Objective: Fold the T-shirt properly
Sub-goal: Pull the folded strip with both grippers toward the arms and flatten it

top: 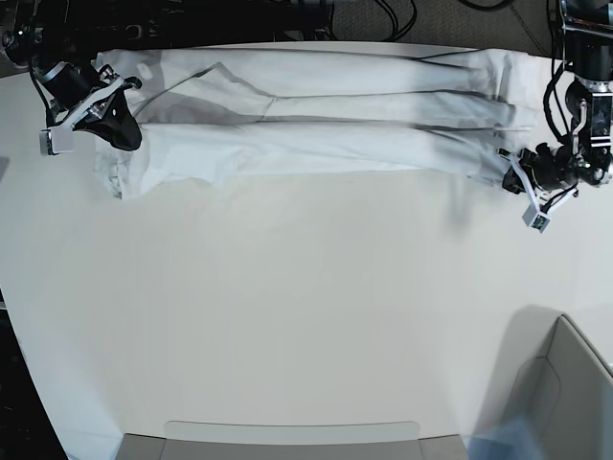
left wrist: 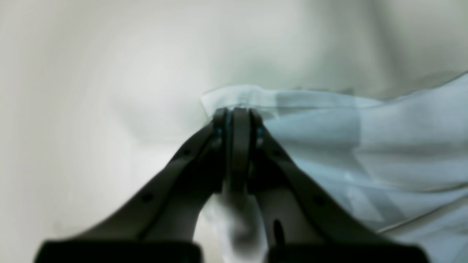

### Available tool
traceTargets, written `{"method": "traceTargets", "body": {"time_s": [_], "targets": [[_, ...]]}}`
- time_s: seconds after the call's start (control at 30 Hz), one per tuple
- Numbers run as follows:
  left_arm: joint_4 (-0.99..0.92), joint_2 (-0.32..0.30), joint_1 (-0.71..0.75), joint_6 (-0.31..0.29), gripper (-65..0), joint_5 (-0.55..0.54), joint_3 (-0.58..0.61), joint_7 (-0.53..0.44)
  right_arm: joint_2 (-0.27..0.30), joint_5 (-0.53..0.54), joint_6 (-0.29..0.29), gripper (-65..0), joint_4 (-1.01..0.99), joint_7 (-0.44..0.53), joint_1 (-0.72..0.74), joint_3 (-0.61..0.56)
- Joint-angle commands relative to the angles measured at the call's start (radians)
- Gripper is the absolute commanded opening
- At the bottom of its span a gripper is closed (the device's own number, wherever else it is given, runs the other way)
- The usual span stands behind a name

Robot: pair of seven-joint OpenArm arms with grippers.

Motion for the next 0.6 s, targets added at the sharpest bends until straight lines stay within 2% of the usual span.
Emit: {"method": "traceTargets", "body": {"time_s": [0.0, 0.1, 0.3, 0.47, 0.57], "targets": [[0.0, 0.01, 0.023, -0.035, -65.0, 0.011, 0.001, 0.073, 0.01, 0.019, 0.004, -65.0, 0.016, 0.021, -0.002, 0.011], [0.083, 0.011, 0.03, -0.035, -65.0, 0.011, -0.111, 0.085, 0.007, 0.027, 0.004, -65.0, 0.018, 0.021, 0.001, 0.011], [0.27, 0.019, 0.066, -0.035, -65.0, 0.009, -0.419, 0.289, -0.006, 0.054, 0.004, -65.0, 0.019, 0.024, 0.027, 0.013], [0.388, 0.019, 0.092, -0.035, -65.0, 0.008, -0.531, 0.383, 0.001, 0.188, 0.004, -65.0, 0.019, 0.023, 0.039, 0.013], [0.443, 0.019, 0.121, -0.035, -65.0, 0.006, -0.571, 0.411, 0.003, 0.231, 0.004, -65.0, 0.019, 0.023, 0.039, 0.013]]}}
